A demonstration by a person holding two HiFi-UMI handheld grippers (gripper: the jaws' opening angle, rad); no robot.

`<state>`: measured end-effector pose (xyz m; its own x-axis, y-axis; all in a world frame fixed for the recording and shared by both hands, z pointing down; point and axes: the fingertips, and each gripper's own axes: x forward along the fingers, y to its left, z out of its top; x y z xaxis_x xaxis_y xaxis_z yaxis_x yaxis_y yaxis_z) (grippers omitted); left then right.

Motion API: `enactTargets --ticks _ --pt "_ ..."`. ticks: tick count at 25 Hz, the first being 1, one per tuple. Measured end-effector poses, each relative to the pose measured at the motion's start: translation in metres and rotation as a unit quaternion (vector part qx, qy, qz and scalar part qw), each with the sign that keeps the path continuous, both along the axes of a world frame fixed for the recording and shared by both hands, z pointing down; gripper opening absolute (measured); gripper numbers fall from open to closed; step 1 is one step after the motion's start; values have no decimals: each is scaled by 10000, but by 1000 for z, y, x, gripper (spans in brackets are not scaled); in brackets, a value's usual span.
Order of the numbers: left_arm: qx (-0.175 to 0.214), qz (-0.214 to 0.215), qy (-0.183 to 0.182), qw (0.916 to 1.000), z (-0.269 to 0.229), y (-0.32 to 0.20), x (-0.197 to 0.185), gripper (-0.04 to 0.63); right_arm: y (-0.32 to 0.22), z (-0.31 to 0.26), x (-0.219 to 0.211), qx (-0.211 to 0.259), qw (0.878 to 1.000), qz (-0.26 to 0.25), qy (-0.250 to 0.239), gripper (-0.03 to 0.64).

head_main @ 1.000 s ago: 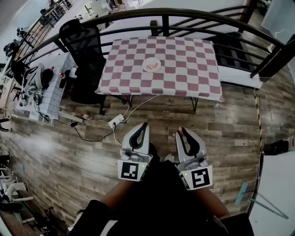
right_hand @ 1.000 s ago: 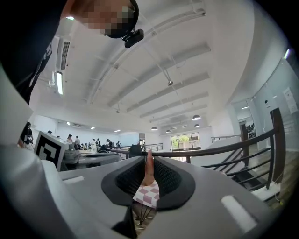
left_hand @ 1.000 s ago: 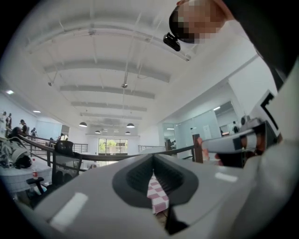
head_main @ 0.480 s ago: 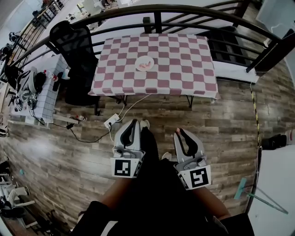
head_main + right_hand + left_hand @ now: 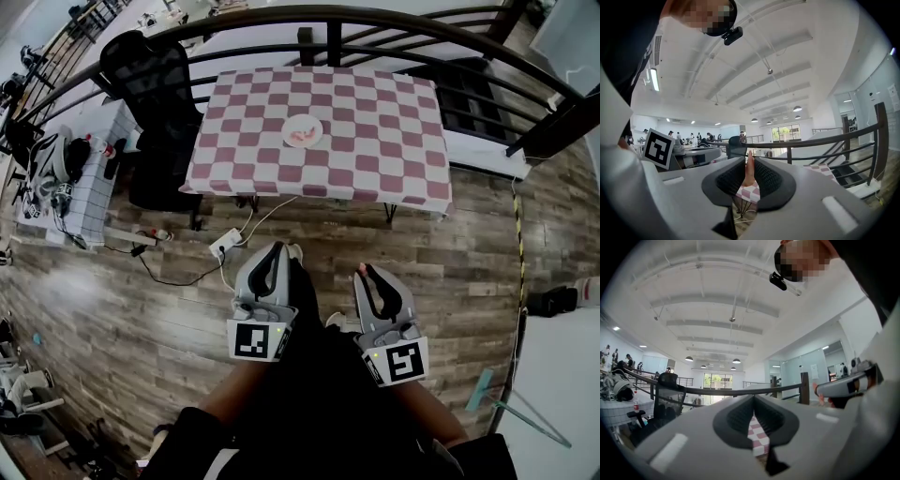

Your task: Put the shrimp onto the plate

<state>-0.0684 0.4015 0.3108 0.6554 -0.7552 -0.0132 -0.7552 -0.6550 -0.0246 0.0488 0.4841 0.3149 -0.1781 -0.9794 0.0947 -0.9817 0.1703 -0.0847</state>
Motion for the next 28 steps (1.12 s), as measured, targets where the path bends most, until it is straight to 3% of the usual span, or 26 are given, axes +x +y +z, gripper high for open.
enactTargets --ticks 11,16,28 --pt "-336 -69 -55 9994 16 -69 -4 8 -90 13 -10 -199 9995 -243 38 57" --pt "-277 -147 73 9995 14 -121 -14 8 -144 11 -17 -228 9992 -325 110 57" --pt "-482 166 143 9986 18 -241 -22 8 -285 13 -46 -419 9980 -430 213 57"
